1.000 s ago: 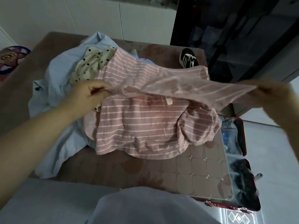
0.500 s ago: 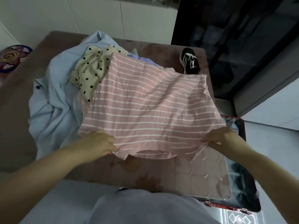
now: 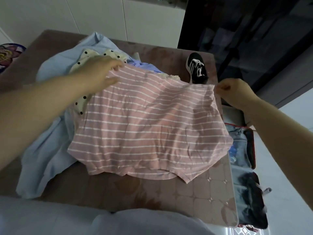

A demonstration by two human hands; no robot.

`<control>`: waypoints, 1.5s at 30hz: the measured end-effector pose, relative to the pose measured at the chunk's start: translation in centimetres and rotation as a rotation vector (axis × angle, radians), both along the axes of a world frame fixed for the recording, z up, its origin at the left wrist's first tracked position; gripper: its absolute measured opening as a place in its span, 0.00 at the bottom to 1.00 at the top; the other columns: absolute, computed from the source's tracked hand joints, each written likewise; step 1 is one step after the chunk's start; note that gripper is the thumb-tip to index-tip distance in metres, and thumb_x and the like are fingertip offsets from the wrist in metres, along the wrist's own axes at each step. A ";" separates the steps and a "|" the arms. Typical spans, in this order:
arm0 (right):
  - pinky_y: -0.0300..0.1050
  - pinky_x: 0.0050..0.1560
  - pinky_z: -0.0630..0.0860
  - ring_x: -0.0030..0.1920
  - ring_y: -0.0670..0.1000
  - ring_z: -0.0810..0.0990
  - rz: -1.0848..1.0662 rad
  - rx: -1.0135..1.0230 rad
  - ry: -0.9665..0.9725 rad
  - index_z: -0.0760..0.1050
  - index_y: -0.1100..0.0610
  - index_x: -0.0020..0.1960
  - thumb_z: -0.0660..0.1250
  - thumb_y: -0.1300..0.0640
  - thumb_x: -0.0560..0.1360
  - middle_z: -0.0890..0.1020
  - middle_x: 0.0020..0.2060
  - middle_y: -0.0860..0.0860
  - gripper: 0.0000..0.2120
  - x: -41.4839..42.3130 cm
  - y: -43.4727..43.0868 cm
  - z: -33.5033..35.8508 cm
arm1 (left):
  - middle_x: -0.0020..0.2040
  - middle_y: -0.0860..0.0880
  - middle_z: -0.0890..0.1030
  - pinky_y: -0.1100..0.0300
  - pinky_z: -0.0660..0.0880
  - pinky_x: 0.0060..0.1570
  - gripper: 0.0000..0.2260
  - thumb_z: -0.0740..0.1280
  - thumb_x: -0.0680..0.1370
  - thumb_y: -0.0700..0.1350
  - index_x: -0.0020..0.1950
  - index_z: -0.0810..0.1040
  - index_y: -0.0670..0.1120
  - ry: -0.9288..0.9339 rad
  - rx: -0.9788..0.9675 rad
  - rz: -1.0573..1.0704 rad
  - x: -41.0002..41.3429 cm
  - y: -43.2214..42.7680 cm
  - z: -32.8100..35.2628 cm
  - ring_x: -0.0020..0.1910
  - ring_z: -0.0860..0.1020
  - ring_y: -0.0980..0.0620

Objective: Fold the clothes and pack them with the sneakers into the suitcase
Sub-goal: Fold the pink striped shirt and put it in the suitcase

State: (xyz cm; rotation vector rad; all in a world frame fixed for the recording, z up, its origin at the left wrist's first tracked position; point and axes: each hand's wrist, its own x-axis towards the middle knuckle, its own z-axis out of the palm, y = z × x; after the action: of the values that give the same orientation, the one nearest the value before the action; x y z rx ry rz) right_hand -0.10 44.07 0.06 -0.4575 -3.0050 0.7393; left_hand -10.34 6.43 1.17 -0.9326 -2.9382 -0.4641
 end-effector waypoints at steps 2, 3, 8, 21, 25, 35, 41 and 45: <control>0.41 0.42 0.68 0.40 0.53 0.76 -0.142 -0.157 -0.080 0.78 0.60 0.55 0.66 0.55 0.75 0.79 0.40 0.54 0.12 -3.2 1.3 -1.2 | 0.60 0.41 0.76 0.52 0.68 0.57 0.20 0.67 0.75 0.43 0.67 0.70 0.42 0.013 0.042 0.140 -3.2 0.9 0.3 0.54 0.74 0.43; 0.41 0.41 0.69 0.36 0.51 0.74 -0.224 -0.239 -0.128 0.77 0.62 0.55 0.67 0.54 0.74 0.77 0.37 0.53 0.14 -4.4 1.9 -1.8 | 0.62 0.40 0.75 0.51 0.68 0.60 0.21 0.67 0.75 0.44 0.67 0.69 0.42 -0.021 0.044 0.195 -4.7 1.1 -0.1 0.58 0.73 0.41; 0.41 0.37 0.75 0.30 0.48 0.73 -0.421 -0.549 -0.207 0.72 0.58 0.37 0.67 0.52 0.75 0.75 0.35 0.55 0.12 -6.9 2.9 -4.8 | 0.64 0.41 0.74 0.52 0.67 0.60 0.20 0.63 0.78 0.47 0.69 0.68 0.46 -0.170 -0.047 0.356 -8.0 1.3 -2.5 0.61 0.72 0.40; 0.34 0.22 0.73 0.23 0.43 0.76 -0.304 -0.951 -0.046 0.74 0.54 0.44 0.65 0.64 0.74 0.80 0.24 0.47 0.05 -6.4 4.2 -4.7 | 0.55 0.49 0.75 0.57 0.67 0.51 0.13 0.69 0.73 0.54 0.54 0.74 0.52 -0.345 -0.180 0.315 -9.5 -0.5 0.7 0.52 0.72 0.47; 0.38 0.41 0.80 0.40 0.43 0.82 -0.156 -0.947 0.026 0.75 0.52 0.53 0.73 0.48 0.56 0.84 0.40 0.46 0.27 -2.1 5.0 0.6 | 0.46 0.56 0.82 0.65 0.73 0.47 0.24 0.73 0.57 0.68 0.45 0.78 0.54 -0.509 -0.055 0.193 -7.3 -2.8 4.9 0.45 0.78 0.57; 0.39 0.30 0.73 0.26 0.42 0.75 -0.087 -0.455 0.091 0.74 0.55 0.42 0.63 0.52 0.77 0.78 0.26 0.45 0.08 2.8 -1.5 7.3 | 0.42 0.47 0.75 0.68 0.76 0.29 0.03 0.67 0.76 0.42 0.47 0.74 0.49 -0.575 0.357 0.349 -3.8 -4.3 5.5 0.35 0.75 0.54; 0.41 0.42 0.64 0.41 0.52 0.72 -0.007 -0.234 0.267 0.68 0.58 0.53 0.57 0.53 0.79 0.75 0.43 0.53 0.08 3.9 -13.3 8.5 | 0.44 0.45 0.77 0.57 0.76 0.38 0.10 0.64 0.75 0.38 0.41 0.77 0.54 -0.502 0.429 0.207 -0.6 -2.2 7.7 0.37 0.76 0.50; 0.44 0.35 0.59 0.35 0.53 0.70 0.105 -0.290 0.358 0.61 0.57 0.49 0.56 0.51 0.80 0.71 0.34 0.50 0.10 3.7 -22.4 8.7 | 0.46 0.51 0.84 0.62 0.77 0.45 0.11 0.63 0.77 0.39 0.45 0.84 0.51 -0.531 0.323 0.038 2.8 -1.2 10.0 0.43 0.80 0.54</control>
State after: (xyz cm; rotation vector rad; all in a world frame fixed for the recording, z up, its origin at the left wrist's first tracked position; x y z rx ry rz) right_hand 3.60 21.63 8.73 -0.1484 -2.6135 1.1360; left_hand -7.53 5.18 11.20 -0.8088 -3.1534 -1.3198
